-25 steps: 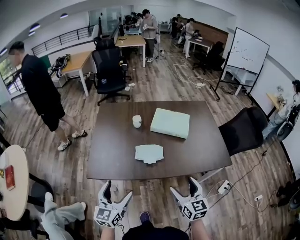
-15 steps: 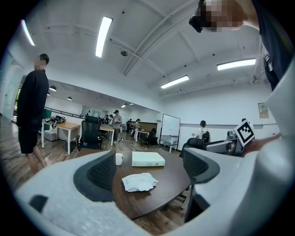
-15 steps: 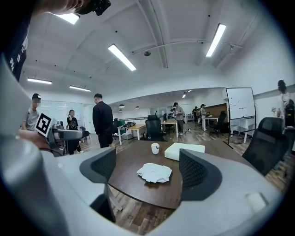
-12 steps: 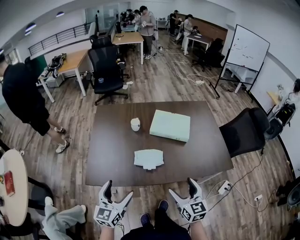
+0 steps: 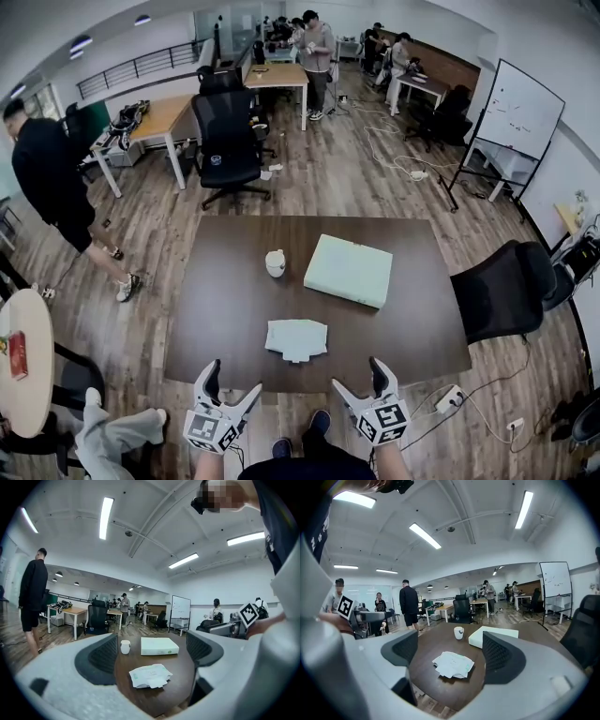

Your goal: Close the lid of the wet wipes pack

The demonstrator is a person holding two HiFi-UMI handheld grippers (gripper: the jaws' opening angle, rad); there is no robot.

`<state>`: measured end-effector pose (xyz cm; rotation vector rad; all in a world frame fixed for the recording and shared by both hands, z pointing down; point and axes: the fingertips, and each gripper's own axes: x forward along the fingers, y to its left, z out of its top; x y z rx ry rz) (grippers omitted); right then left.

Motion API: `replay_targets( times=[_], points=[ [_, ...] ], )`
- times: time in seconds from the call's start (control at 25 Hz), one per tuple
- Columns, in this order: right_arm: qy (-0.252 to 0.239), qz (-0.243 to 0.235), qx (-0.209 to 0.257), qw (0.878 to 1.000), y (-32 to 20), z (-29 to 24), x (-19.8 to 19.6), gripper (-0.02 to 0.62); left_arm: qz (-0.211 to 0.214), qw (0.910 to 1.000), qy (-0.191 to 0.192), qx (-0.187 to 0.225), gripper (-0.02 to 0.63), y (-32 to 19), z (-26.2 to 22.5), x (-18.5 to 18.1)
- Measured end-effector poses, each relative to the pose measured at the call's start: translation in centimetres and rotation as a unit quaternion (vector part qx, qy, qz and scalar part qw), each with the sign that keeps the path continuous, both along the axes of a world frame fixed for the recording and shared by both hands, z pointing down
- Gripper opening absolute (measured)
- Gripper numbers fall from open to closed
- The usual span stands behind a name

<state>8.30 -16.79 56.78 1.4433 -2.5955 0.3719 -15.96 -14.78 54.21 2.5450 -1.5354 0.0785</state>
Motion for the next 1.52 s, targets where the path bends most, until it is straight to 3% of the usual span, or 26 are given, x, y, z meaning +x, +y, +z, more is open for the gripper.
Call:
replay_targets(
  times=[0.32, 0.64, 1.24, 1.52],
  points=[
    [0.006, -0.047, 0.005, 0.999, -6.0, 0.1, 0.8, 0.445, -0.036, 0.9994, -0.001, -0.003, 0.454, -4.0, 0.0, 1.3],
    [0.006, -0.076, 0.001, 0.997, -7.9, 0.9, 0.1, 0.445, -0.046, 0.9989, -0.006, -0.004, 0.454, -5.7, 0.7, 1.9],
    [0.015, -0.054, -0.015, 0.998, -10.0, 3.1, -2.8, 0.446, -0.014, 0.9998, -0.009, -0.013, 0.459, -9.2, 2.8, 0.0],
    [0.049, -0.055, -0.032, 0.997, -11.7, 6.8, -4.8, 0.448, -0.004, 0.9996, -0.004, -0.028, 0.463, -10.4, 4.9, -0.9]
  ],
)
